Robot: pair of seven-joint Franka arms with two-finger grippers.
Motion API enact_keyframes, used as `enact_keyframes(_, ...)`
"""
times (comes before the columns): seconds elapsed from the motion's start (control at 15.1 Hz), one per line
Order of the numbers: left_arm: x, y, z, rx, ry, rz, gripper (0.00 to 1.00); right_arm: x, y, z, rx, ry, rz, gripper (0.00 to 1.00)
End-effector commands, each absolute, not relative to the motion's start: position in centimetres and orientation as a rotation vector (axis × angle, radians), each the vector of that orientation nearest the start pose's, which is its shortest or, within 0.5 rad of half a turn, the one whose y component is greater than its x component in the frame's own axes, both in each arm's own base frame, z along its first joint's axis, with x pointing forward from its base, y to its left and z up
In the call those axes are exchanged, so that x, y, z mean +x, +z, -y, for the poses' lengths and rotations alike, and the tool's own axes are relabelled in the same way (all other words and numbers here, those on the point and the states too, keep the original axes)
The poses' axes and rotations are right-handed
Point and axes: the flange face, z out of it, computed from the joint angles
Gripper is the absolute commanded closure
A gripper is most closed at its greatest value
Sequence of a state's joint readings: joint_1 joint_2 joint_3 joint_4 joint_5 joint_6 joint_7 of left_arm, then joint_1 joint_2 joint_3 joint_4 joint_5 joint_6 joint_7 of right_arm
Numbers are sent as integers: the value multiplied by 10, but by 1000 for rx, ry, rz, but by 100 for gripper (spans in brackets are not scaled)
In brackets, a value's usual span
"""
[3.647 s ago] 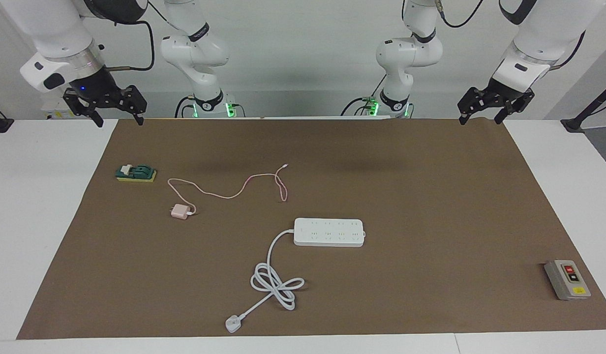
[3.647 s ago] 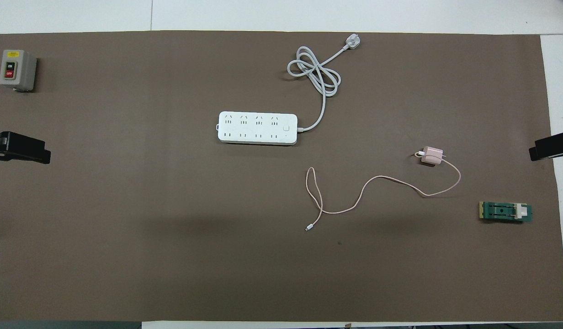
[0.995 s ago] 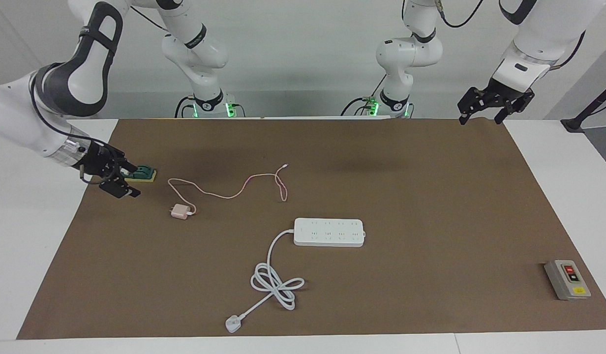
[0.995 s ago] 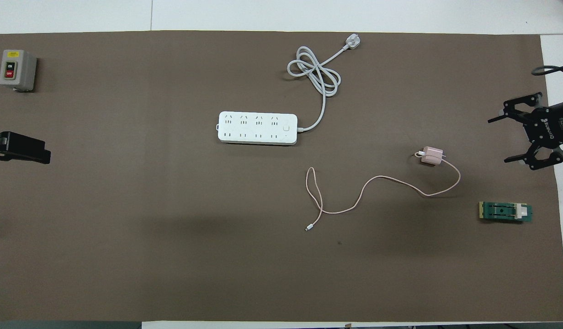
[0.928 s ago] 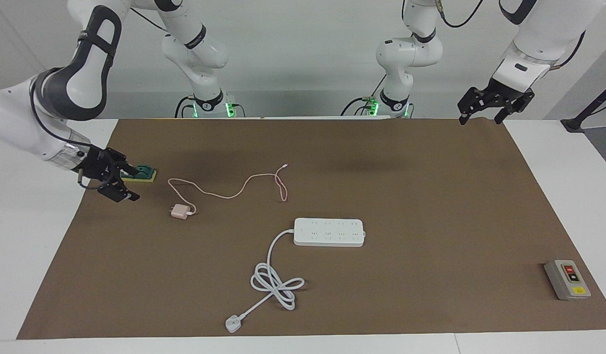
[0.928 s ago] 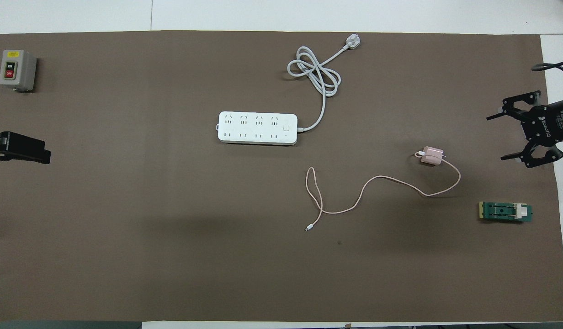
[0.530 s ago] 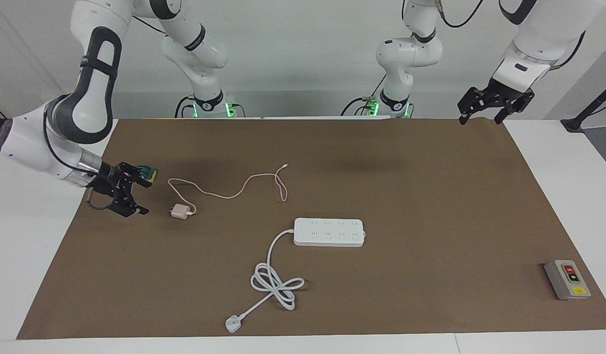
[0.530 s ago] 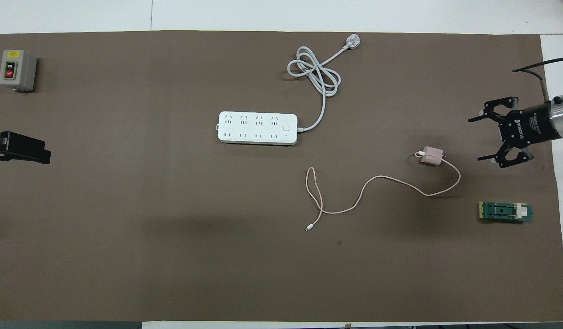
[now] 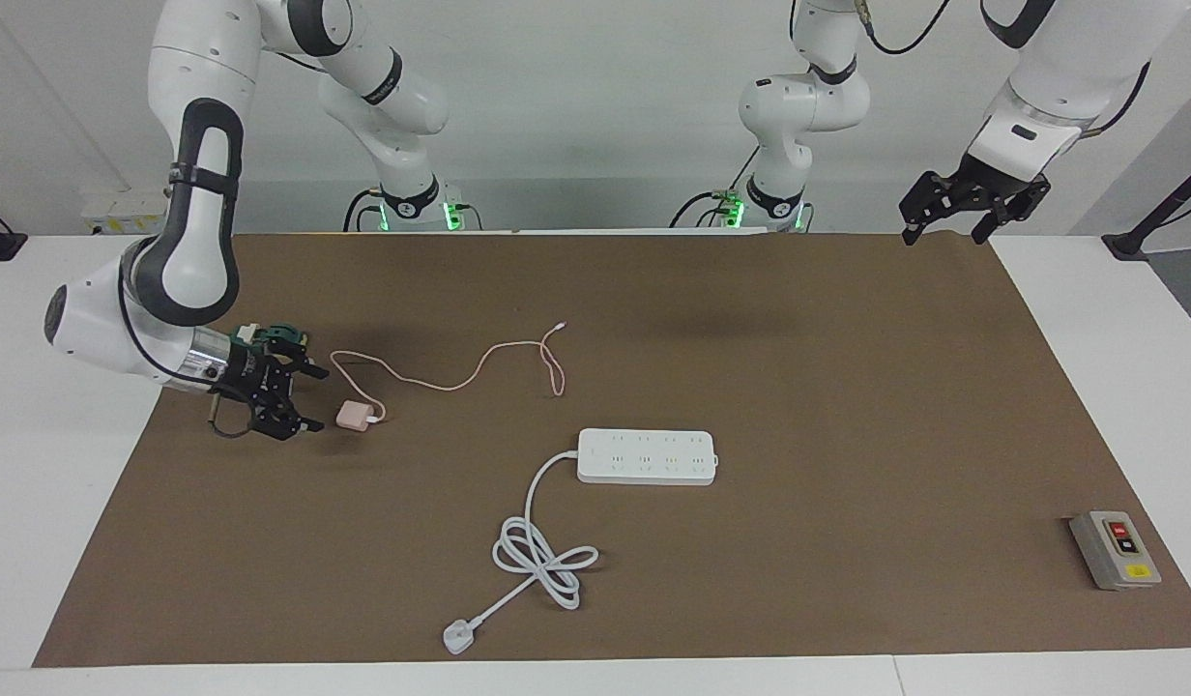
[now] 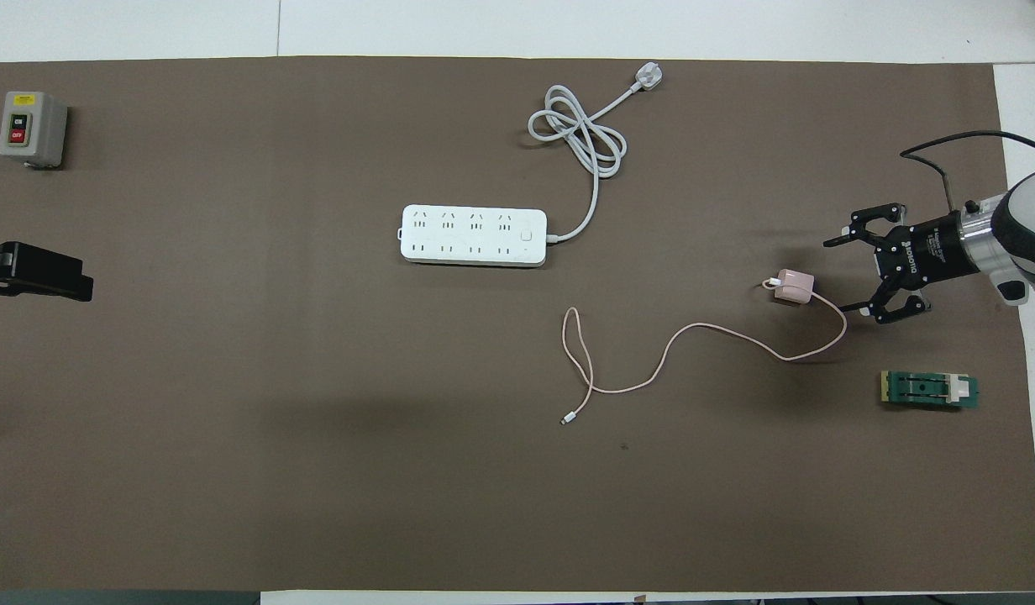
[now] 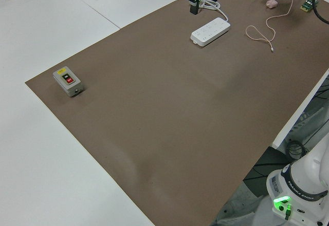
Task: Plug charger into power strip
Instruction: 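Move the right gripper over the pink charger and lower it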
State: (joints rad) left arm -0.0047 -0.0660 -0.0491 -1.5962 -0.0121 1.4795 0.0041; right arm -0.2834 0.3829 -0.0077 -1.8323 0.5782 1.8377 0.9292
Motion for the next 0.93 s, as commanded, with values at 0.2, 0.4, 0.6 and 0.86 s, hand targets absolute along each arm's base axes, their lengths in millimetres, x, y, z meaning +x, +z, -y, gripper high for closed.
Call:
enact_keyframes(0.2,517,640,28,-3128,77,-90,0,573,278,131,-1825,667,-1873,0)
enact_keyframes(0.4,517,640,28,-3126,76,-90,0,565,270,128,-1817,677,-1868,0)
enact_keyframes(0.6,517,640,28,-3126,76,-90,0,560,267,123,-1838,699,-1838,0)
enact_keyframes(0.86,517,640,27,-3128,81,-85,0,545,252,122,-1893,651,-1796,0)
